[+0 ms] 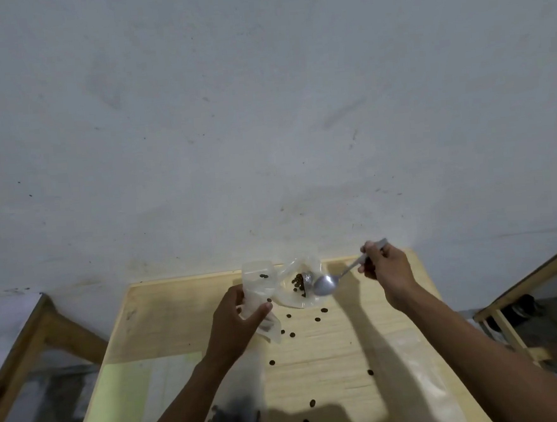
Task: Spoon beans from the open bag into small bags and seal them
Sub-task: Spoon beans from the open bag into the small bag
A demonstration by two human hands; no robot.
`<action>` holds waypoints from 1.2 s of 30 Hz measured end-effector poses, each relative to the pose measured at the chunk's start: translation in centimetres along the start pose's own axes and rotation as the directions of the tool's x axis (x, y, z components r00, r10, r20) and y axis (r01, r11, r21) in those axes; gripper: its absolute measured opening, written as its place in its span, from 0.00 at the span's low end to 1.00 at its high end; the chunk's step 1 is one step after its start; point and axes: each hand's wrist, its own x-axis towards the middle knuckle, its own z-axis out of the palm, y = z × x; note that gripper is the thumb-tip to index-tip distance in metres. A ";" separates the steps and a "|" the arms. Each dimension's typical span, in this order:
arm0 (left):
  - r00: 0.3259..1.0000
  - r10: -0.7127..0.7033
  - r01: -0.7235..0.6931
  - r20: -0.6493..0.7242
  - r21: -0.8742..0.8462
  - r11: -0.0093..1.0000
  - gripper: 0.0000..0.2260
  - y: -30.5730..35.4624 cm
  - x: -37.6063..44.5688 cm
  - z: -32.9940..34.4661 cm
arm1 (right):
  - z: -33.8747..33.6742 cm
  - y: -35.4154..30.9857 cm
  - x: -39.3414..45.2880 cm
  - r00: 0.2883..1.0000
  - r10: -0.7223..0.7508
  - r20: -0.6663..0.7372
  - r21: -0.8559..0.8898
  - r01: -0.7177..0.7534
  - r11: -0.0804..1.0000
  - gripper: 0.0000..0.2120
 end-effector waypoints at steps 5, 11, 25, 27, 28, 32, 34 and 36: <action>1.000 -0.012 0.012 0.008 0.012 1.000 0.21 -0.1 -0.7 -0.5 | -1.5 7.2 -1.1 0.979 0.203 -0.002 -0.142 -0.201 0.969 0.13; 0.997 -0.008 0.007 0.074 0.020 1.000 0.22 0.9 -0.9 0.0 | -2.0 9.4 -0.8 0.956 0.291 -0.029 -0.142 -0.292 0.946 0.12; 0.993 0.056 -0.065 0.099 0.087 0.994 0.24 3.8 0.3 1.3 | -0.1 5.3 -1.4 0.971 0.237 0.029 -0.155 -0.230 0.961 0.14; 0.992 0.063 -0.074 0.105 0.104 0.992 0.22 4.7 0.8 1.7 | 1.6 2.4 -3.1 0.965 0.116 0.236 -0.151 -0.081 0.985 0.11; 0.990 0.074 -0.088 0.124 0.114 0.990 0.23 5.2 1.0 1.8 | 2.5 1.1 -4.0 0.939 0.072 0.337 -0.161 -0.018 0.987 0.10; 0.957 0.130 -0.144 0.260 0.034 0.989 0.24 6.5 1.4 2.1 | 5.3 -1.1 -5.3 0.908 -0.090 0.409 -0.159 0.168 0.973 0.07; 0.954 0.131 -0.129 0.268 -0.023 0.991 0.15 7.0 1.4 2.0 | 5.8 -1.2 -5.0 0.944 -0.129 0.304 -0.167 0.186 0.968 0.04; 0.963 0.117 -0.110 0.244 -0.041 0.993 0.10 7.2 1.4 1.7 | 6.0 -1.3 -4.5 0.959 -0.131 0.252 -0.202 0.185 0.962 0.05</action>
